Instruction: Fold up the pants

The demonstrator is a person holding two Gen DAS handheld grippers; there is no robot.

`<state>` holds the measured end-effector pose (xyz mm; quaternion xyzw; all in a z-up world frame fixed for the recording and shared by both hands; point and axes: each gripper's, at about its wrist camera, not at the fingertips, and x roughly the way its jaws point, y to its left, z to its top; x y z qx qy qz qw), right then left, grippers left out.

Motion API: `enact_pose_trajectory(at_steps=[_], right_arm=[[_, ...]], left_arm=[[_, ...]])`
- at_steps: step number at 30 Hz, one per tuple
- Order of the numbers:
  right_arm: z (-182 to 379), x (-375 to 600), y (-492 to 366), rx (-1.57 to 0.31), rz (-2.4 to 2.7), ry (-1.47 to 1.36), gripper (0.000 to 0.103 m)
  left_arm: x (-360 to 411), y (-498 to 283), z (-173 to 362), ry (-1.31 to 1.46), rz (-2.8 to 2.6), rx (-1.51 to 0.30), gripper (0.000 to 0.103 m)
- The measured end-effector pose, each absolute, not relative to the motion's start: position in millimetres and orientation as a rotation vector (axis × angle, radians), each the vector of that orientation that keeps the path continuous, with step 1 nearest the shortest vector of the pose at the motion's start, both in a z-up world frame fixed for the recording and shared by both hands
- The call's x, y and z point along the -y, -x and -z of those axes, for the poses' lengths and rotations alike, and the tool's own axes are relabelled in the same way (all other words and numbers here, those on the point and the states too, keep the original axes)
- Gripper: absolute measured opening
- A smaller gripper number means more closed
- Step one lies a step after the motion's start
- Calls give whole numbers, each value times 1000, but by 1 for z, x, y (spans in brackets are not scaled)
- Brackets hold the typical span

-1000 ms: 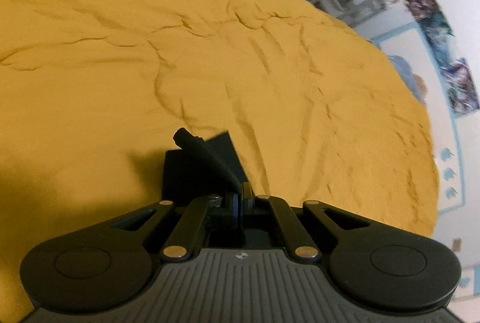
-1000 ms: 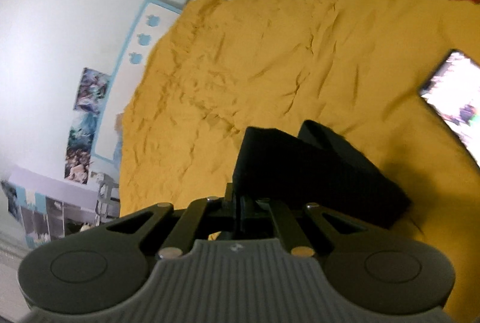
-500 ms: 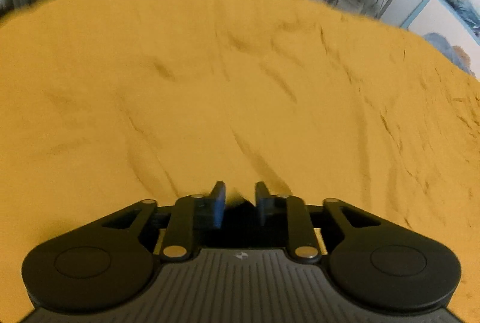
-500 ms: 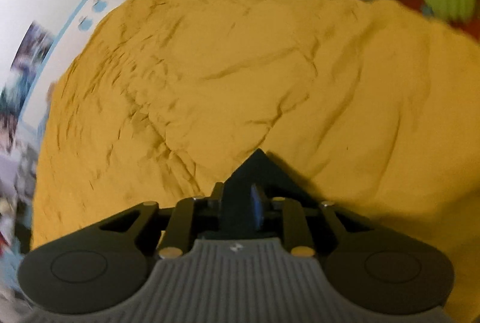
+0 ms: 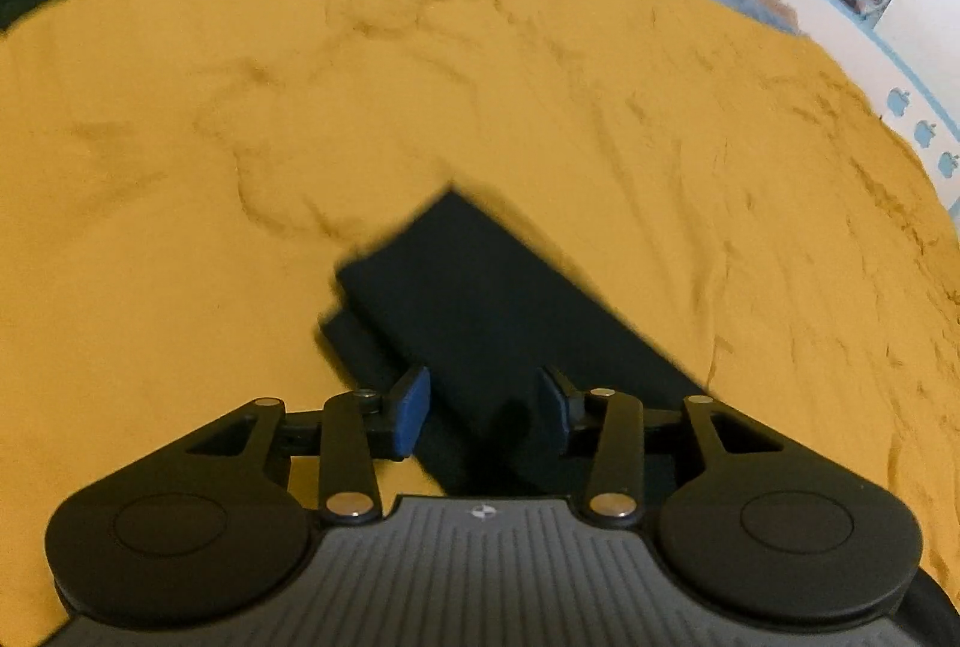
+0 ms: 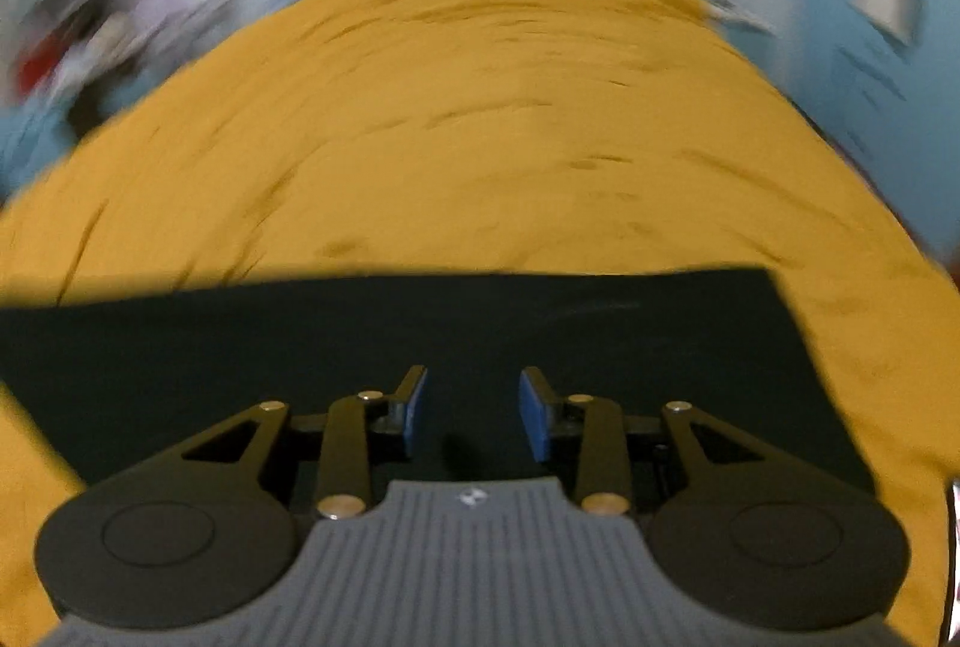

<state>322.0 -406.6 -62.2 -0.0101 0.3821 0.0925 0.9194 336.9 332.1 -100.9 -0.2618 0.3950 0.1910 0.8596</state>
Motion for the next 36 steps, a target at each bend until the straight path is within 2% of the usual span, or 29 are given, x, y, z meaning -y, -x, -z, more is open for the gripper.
enact_pose_trajectory(at_steps=[9,18,20,22,23,33,34,36], right_arm=[[82,292,-264,-708,-453,520,29],[78,268,-258,-647,-515,563,28],[88,259,-266,-659,-501,610,21],[100,250,-272,-673,-483,665,7],[103,247,-273,-674,-481,689,5],[122,229,-262,-615,-471,904,5],[127,229,-264,-624,-466,920,0],[124,229,-259,-614,-472,918,0]], left_arm=[[-321,-331,112,556,-427,-839,56],[-326,-338,113,570,-418,-833,56],[-327,-338,113,581,-420,-833,56],[-328,-337,113,585,-417,-835,56],[-328,-337,113,581,-413,-837,56],[-332,-337,116,598,-410,-833,56],[-331,-337,115,598,-409,-834,56],[-332,-336,114,603,-406,-835,56]])
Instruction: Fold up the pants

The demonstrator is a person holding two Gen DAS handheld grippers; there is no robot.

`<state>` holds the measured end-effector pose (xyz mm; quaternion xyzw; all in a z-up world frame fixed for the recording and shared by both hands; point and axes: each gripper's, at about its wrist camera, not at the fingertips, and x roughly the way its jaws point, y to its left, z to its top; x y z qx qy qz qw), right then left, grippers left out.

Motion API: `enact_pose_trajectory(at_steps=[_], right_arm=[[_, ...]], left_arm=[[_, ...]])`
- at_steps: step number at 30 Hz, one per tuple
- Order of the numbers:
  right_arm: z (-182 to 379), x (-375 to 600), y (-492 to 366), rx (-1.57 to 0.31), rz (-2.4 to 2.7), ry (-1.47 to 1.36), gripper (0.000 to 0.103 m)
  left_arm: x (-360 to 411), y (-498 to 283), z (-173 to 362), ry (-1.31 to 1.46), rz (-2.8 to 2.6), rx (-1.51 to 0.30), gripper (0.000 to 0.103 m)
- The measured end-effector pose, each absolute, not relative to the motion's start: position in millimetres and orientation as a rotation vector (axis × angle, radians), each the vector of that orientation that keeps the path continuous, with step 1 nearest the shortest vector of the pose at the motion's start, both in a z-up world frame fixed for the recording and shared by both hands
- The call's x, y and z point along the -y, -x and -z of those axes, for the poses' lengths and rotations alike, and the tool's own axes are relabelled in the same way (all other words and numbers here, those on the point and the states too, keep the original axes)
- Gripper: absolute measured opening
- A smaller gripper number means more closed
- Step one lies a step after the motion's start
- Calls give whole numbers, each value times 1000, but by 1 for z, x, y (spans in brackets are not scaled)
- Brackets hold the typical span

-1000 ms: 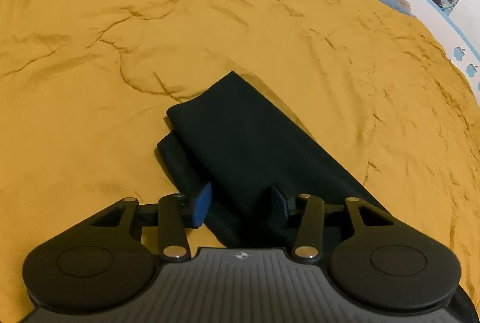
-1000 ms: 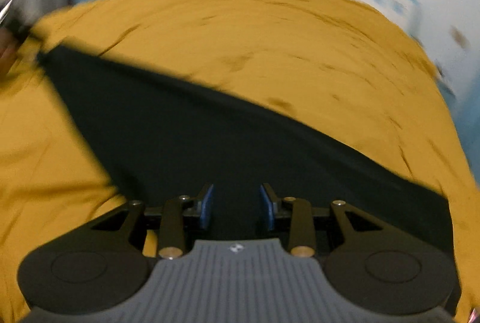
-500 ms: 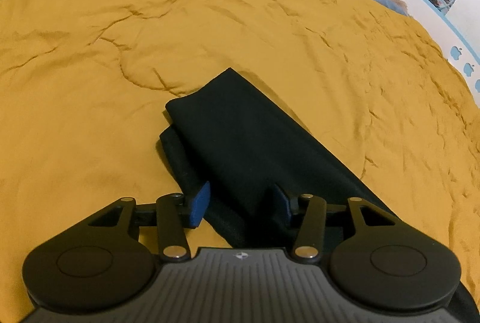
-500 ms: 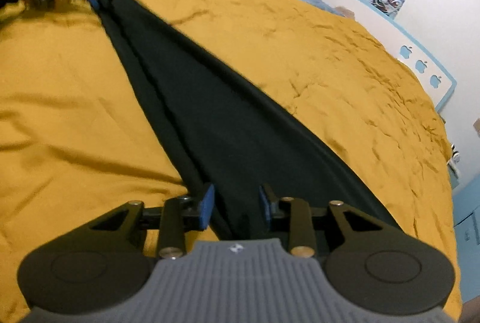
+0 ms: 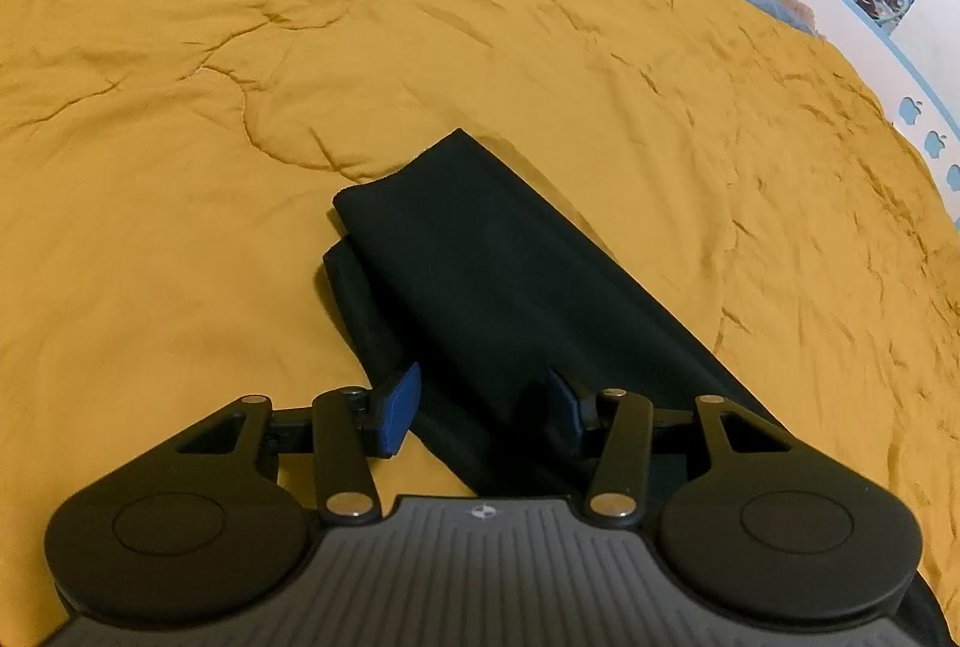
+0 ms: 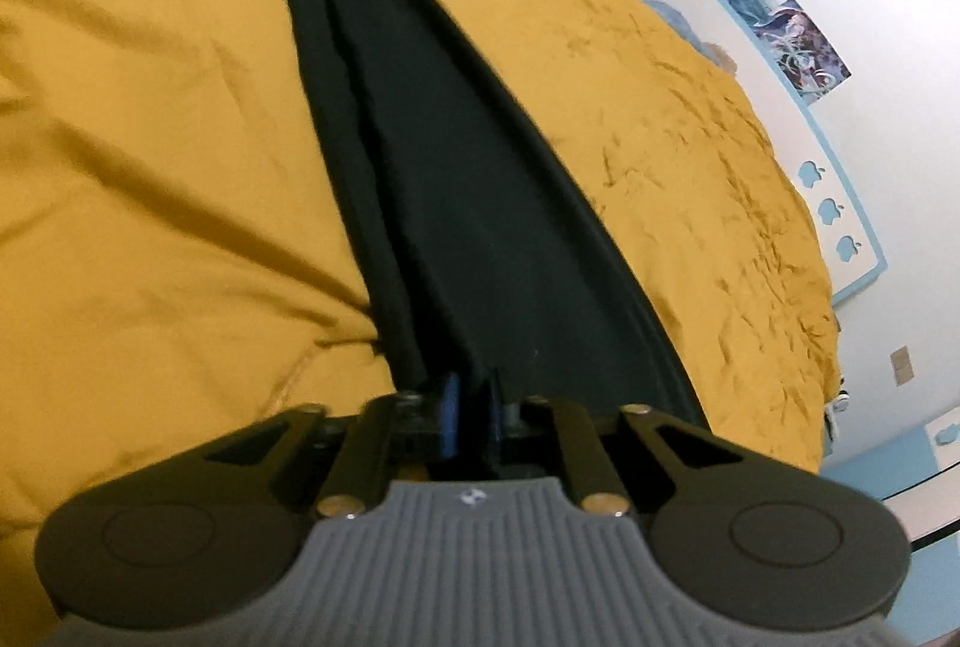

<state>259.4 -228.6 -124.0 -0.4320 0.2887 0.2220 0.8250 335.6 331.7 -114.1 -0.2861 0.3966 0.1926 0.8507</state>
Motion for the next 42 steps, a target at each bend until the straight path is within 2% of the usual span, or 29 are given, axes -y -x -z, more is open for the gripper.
enact_pose_trajectory(at_steps=[8,15,18,28,30,35,39,42], right_arm=[[67,269,-247,-633,-551,693,0],[95,251,-246,-649,-561,791,0],[98,248,-241,-636,-566,796,10],[96,253,-243,-645,-553,755,10],[96,251,-242,-643,-556,759,10],[98,249,-240,-643,-564,758,11],[100,249,-240,-649,-568,757,11],[100,248,-240,-650,-568,754,11]], left_arm=[[-344,-329,117,699,-391,-816,56],[-340,-328,112,692,-400,-821,56],[-348,-325,110,710,-426,-799,56],[-387,-307,122,932,-535,-698,56],[-388,-301,117,945,-583,-639,51],[-379,-291,105,893,-597,-524,51],[-378,-297,105,866,-529,-518,49],[-380,-311,114,885,-486,-589,49]])
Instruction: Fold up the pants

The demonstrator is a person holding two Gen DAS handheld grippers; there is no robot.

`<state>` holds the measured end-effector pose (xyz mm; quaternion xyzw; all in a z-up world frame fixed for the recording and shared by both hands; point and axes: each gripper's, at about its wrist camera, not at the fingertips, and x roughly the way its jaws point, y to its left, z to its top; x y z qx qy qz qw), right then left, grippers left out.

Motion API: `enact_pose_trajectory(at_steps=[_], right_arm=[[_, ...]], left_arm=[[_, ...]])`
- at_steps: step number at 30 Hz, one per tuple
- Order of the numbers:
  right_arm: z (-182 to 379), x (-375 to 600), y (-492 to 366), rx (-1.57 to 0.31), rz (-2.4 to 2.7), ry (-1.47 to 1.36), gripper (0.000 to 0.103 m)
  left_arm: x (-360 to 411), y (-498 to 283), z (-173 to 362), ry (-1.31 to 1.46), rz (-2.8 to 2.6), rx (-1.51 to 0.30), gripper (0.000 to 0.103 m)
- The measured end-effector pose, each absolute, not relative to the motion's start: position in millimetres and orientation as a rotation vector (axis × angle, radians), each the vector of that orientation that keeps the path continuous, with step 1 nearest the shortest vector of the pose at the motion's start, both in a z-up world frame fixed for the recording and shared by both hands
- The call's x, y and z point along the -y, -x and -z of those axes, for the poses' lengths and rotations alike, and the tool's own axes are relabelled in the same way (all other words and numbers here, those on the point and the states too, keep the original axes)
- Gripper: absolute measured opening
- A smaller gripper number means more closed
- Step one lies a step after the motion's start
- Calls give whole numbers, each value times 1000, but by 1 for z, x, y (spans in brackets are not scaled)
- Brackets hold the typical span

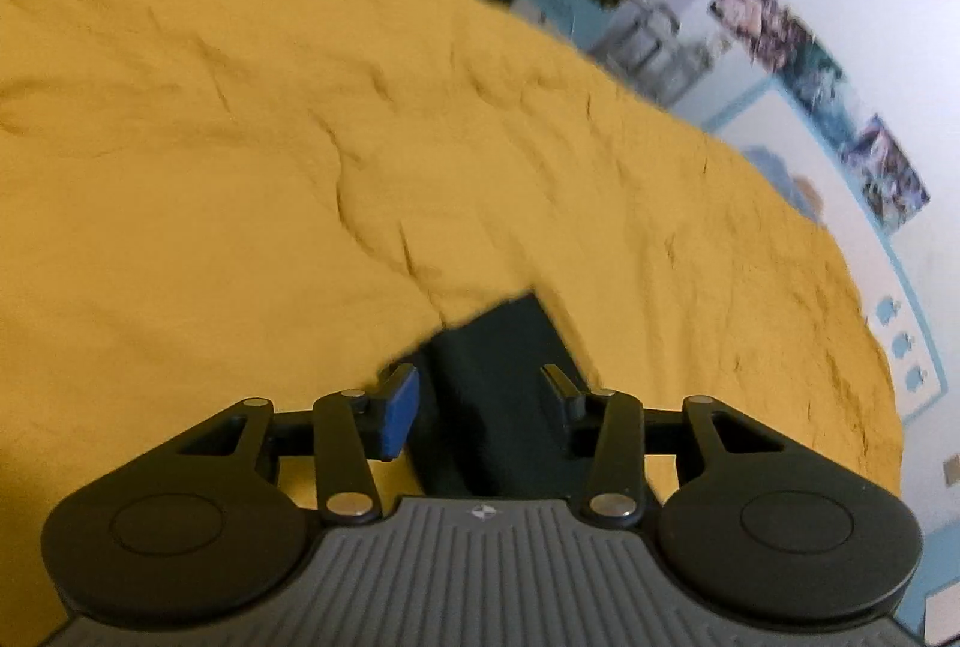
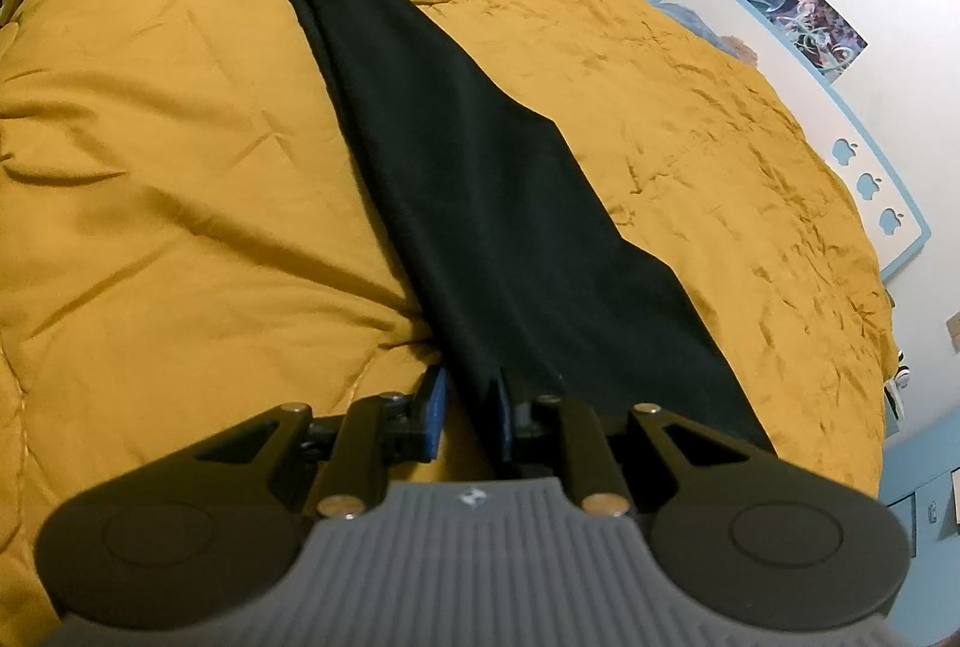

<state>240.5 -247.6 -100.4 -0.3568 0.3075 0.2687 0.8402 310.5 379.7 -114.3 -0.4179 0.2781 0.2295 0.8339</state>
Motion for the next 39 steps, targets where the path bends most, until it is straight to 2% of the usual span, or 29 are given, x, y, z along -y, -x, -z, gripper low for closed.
enact_pose_trajectory(at_steps=[6,8,9,10,20,29,30,31,33,35,37,39], right_arm=[[101,245,-241,-655,-567,751,12],[101,246,-241,-657,-568,752,12],[101,246,-241,-657,-568,752,12],[101,246,-241,-658,-568,751,12],[99,246,-242,-647,-567,742,12],[91,254,-243,-648,-583,668,12],[89,254,-243,-650,-586,655,12],[87,256,-244,-652,-593,629,12],[83,260,-245,-645,-601,577,13],[82,263,-244,-631,-594,535,14],[87,266,-245,-636,-567,510,23],[105,270,-252,-768,-547,502,23]], left_arm=[[-386,-329,133,932,-483,-652,49],[-389,-328,134,957,-499,-644,33],[-391,-329,134,964,-500,-644,15],[-390,-326,134,965,-506,-642,2],[-392,-293,123,1024,-491,-482,1],[-407,-306,143,1005,-527,-594,3],[-408,-307,142,1003,-521,-593,4],[-408,-306,142,1003,-515,-592,10],[-412,-305,141,1009,-505,-589,16],[-413,-303,141,1022,-511,-584,17],[-414,-297,140,1039,-522,-575,18],[-415,-291,135,1040,-539,-564,21]])
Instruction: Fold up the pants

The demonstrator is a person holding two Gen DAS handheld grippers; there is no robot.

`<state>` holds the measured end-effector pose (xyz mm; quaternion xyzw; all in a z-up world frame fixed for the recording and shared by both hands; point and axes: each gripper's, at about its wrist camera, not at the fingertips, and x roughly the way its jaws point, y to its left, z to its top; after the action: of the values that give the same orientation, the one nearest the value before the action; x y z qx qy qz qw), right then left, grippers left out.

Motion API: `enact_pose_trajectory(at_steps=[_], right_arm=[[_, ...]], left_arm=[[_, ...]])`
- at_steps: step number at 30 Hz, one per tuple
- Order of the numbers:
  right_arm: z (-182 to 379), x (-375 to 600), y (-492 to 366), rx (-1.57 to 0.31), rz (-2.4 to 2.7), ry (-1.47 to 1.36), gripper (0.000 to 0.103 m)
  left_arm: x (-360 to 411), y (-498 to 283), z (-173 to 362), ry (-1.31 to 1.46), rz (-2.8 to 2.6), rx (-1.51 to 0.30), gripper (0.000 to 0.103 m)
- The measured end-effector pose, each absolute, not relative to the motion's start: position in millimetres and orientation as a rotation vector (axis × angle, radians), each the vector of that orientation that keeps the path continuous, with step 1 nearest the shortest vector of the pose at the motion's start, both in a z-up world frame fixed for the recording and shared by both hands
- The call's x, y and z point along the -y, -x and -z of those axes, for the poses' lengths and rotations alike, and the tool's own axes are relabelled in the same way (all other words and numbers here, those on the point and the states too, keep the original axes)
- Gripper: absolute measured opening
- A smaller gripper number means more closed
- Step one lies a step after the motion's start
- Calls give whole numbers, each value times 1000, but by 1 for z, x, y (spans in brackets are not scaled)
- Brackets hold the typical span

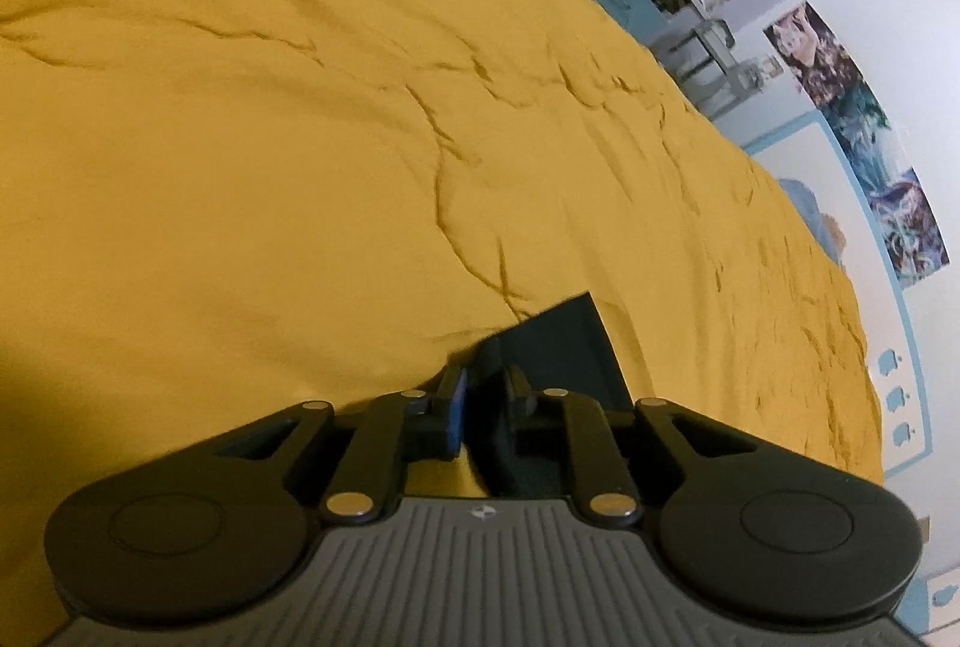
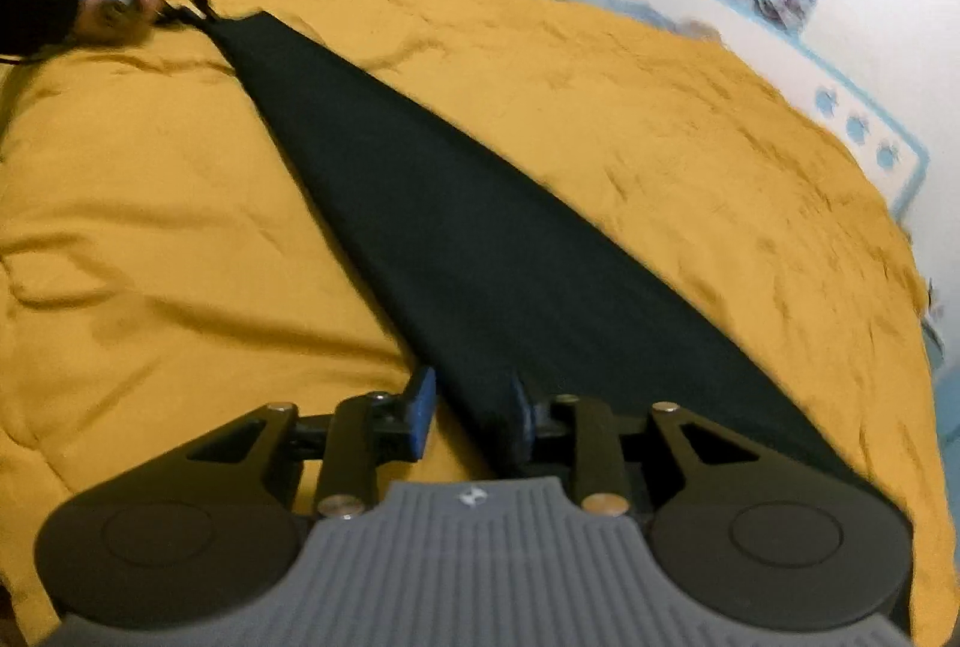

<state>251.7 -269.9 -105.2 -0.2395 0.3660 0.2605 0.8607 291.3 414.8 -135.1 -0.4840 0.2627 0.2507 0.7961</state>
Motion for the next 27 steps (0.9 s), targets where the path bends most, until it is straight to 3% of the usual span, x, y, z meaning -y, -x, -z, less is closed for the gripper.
enact_pose_trajectory(at_steps=[4,8,10,13,20,22,27], right_arm=[[99,286,-245,-811,-550,425,23],[78,313,-244,-762,-491,302,23],[73,331,-249,-724,-416,261,23],[75,358,-258,-667,-282,199,33],[95,427,-261,-887,-174,92,31],[84,449,-254,-862,-143,59,31],[59,494,-261,-741,-30,15,31]], left_arm=[[-403,-285,114,955,-540,-554,28],[-376,-279,90,837,-477,-537,30],[-344,-285,77,736,-409,-556,37],[-279,-294,68,586,-256,-601,39],[-93,-303,61,277,136,-675,51],[-46,-301,62,256,235,-676,56],[64,-303,77,196,397,-722,56]])
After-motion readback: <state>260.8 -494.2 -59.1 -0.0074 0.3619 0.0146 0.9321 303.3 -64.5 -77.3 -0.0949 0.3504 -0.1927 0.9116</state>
